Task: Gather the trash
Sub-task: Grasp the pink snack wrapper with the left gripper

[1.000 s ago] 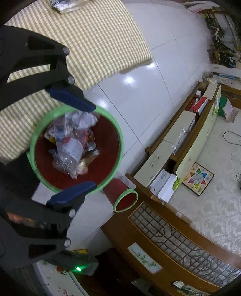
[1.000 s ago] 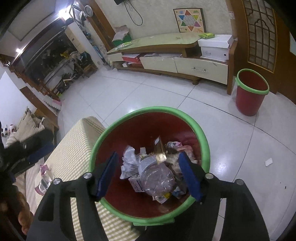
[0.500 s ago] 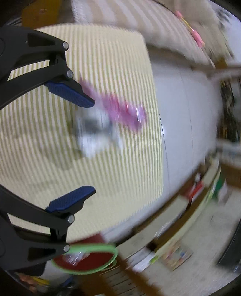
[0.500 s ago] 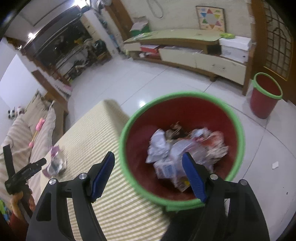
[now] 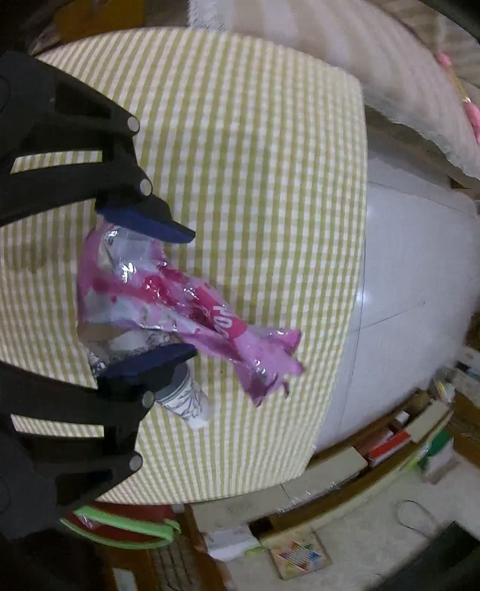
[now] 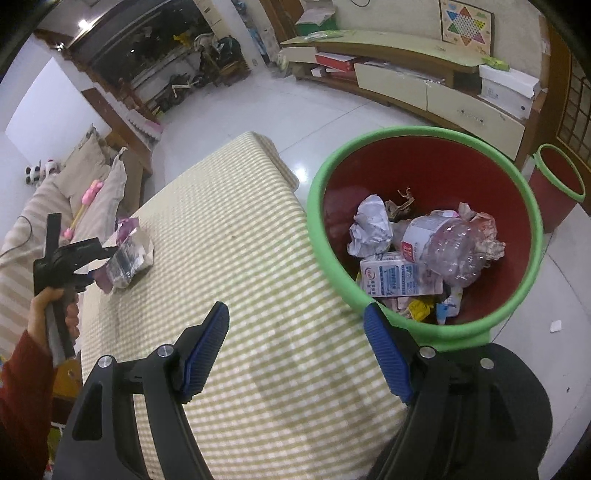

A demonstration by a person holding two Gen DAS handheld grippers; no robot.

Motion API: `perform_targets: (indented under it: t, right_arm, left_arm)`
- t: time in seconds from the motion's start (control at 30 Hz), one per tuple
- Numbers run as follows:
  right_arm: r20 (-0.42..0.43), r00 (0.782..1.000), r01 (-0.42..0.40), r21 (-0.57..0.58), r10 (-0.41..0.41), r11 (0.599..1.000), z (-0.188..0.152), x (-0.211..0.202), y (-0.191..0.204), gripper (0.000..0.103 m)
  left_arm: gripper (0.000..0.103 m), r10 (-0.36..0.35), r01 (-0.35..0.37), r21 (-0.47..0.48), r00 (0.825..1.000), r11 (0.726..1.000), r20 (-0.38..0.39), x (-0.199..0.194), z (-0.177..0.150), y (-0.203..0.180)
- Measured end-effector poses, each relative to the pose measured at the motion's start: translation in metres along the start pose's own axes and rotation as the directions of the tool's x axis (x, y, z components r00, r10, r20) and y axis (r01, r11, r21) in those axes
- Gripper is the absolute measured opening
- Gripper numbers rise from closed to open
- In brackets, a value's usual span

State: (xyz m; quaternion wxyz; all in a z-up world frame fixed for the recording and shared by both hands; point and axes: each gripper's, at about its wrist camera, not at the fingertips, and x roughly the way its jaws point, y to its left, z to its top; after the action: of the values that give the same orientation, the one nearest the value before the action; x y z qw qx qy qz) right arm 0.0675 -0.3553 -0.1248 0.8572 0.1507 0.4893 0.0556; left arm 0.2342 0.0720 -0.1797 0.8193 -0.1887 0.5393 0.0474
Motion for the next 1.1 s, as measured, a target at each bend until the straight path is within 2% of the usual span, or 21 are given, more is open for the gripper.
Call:
perform_targets:
  t: [0.03, 0.07, 0.1, 0.17, 0.4, 0.57, 0.63, 0.77, 0.83, 0.9, 1.0, 1.1]
  right_arm:
    - [-0.006, 1.000, 0.004, -0.004, -0.004, 1.000, -0.001, 0.000, 0.000, 0.073]
    - [-0.012, 1.000, 0.008, -0.010, -0.008, 1.000, -0.001, 0.001, 0.001, 0.073]
    - [-0.016, 1.000, 0.009, -0.014, -0.010, 1.000, -0.001, 0.001, 0.001, 0.073]
    - [-0.019, 1.000, 0.006, -0.023, -0.006, 1.000, 0.000, 0.002, 0.006, 0.073]
    - [-0.024, 0.998, -0.063, -0.108, 0.061, 0.992, 0.006, 0.008, 0.057, 0.073]
    - [-0.075, 0.988, -0.149, -0.178, 0.137, 0.973, 0.015, 0.033, 0.114, 0.073]
    - [-0.106, 0.979, -0.191, -0.185, 0.174, 0.964, 0.023, 0.049, 0.140, 0.073]
    - [-0.181, 0.958, -0.249, -0.147, 0.222, 0.957, 0.040, 0.090, 0.187, 0.073]
    - [-0.206, 0.953, -0.250, -0.119, 0.222, 0.961, 0.048, 0.107, 0.204, 0.074]
    - [-0.230, 0.952, -0.225, -0.081, 0.202, 0.971, 0.058, 0.128, 0.219, 0.080]
    - [-0.266, 0.950, -0.180, -0.040, 0.163, 0.983, 0.064, 0.152, 0.230, 0.080]
    - [-0.300, 0.945, -0.146, -0.023, 0.133, 0.989, 0.068, 0.170, 0.242, 0.080]
  left_arm:
    - [0.050, -0.007, 0.007, 0.006, 1.000, 1.000, 0.000, -0.002, -0.002, 0.000]
    - [0.039, -0.023, 0.023, 0.027, 1.000, 0.999, 0.000, -0.005, -0.005, -0.002]
    - [0.019, -0.025, 0.025, 0.047, 1.000, 0.999, -0.003, -0.008, -0.009, -0.004]
    - [0.007, -0.031, 0.033, 0.091, 0.999, 0.995, -0.018, -0.015, -0.020, -0.005]
    - [0.005, -0.089, 0.088, 0.034, 0.996, 0.996, 0.010, -0.055, -0.069, 0.036]
    - [0.005, -0.068, 0.069, -0.014, 0.996, 0.998, 0.052, -0.094, -0.127, 0.068]
    - [0.005, -0.054, 0.057, -0.042, 0.997, 0.998, 0.055, -0.096, -0.139, 0.071]
    - [0.007, -0.047, 0.051, -0.106, 0.998, 0.993, 0.035, -0.097, -0.167, 0.085]
    - [0.016, -0.053, 0.056, -0.106, 0.998, 0.993, 0.030, -0.095, -0.167, 0.082]
    - [0.038, -0.061, 0.064, -0.087, 0.998, 0.994, 0.035, -0.096, -0.169, 0.080]
    - [0.052, -0.088, 0.092, -0.068, 0.994, 0.993, 0.065, -0.101, -0.170, 0.078]
    - [0.059, -0.095, 0.101, -0.072, 0.992, 0.992, 0.087, -0.105, -0.171, 0.081]
